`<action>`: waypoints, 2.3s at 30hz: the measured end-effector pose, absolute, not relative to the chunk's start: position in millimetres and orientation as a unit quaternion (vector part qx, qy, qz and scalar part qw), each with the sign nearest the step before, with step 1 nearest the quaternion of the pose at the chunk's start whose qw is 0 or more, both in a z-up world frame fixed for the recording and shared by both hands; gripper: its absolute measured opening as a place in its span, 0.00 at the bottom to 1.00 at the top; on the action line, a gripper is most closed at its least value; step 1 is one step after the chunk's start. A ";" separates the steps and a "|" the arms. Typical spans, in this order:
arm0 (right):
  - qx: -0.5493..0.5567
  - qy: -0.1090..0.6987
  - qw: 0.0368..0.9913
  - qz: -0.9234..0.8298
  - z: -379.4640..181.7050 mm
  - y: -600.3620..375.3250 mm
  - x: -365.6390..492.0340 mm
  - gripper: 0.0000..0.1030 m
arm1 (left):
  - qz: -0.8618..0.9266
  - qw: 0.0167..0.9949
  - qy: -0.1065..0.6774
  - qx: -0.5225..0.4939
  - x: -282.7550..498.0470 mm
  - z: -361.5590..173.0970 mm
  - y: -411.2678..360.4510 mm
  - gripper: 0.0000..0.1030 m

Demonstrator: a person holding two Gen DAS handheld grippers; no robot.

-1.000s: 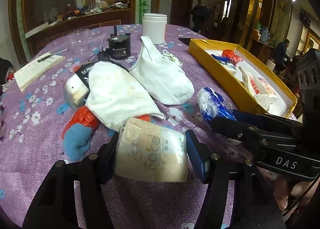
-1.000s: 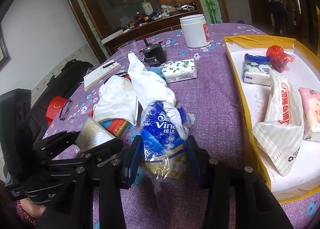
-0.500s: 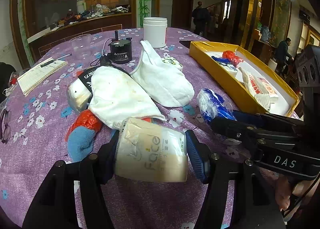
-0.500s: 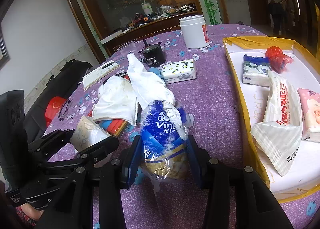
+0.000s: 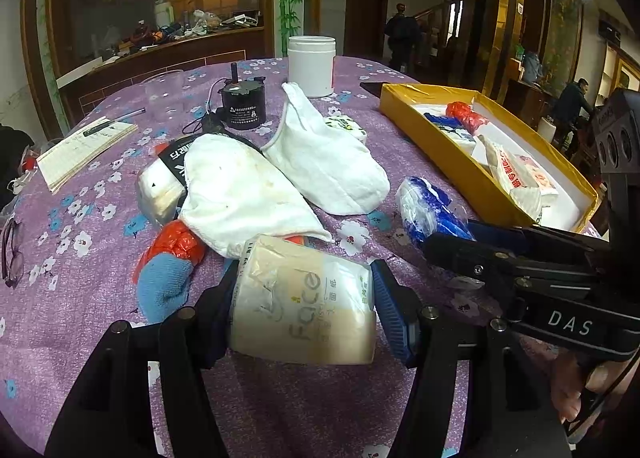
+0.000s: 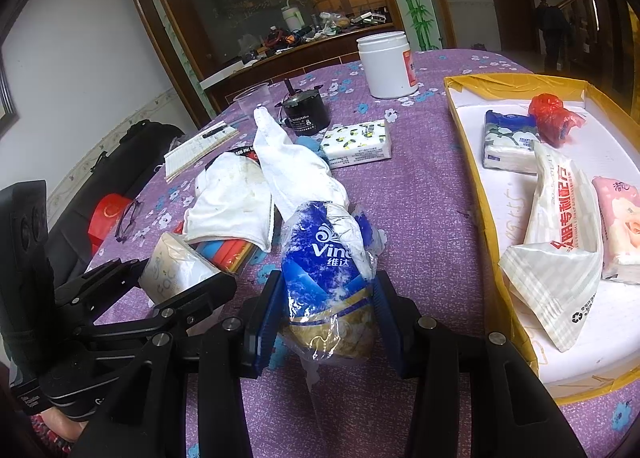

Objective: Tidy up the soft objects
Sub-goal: 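Carry the Vinda pack and the Face pack over the yellow tray box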

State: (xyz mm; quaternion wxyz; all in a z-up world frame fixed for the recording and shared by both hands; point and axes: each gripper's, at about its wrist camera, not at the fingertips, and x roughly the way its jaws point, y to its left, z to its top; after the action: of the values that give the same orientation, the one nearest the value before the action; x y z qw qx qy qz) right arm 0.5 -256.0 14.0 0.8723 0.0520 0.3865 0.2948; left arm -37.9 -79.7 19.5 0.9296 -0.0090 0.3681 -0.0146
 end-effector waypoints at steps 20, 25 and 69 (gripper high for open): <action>0.006 0.361 0.898 0.252 26.3 -251.9 -7.9 0.44 | -0.013 0.936 0.351 -0.010 -46.0 25.9 -78.5 0.59; -0.015 0.340 0.912 0.229 34.9 -254.3 -12.8 0.44 | -0.013 0.938 0.346 -0.011 -47.4 31.7 -79.8 0.59; 0.107 0.354 0.920 0.130 74.7 -423.3 54.0 0.44 | -0.174 0.898 0.402 0.031 56.2 61.8 -238.9 0.59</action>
State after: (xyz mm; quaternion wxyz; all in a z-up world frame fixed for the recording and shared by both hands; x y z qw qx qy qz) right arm 54.0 -423.3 74.7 0.9199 0.1068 0.3543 0.1300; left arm 56.2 -238.9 61.8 0.8984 0.0314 0.4021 -0.1737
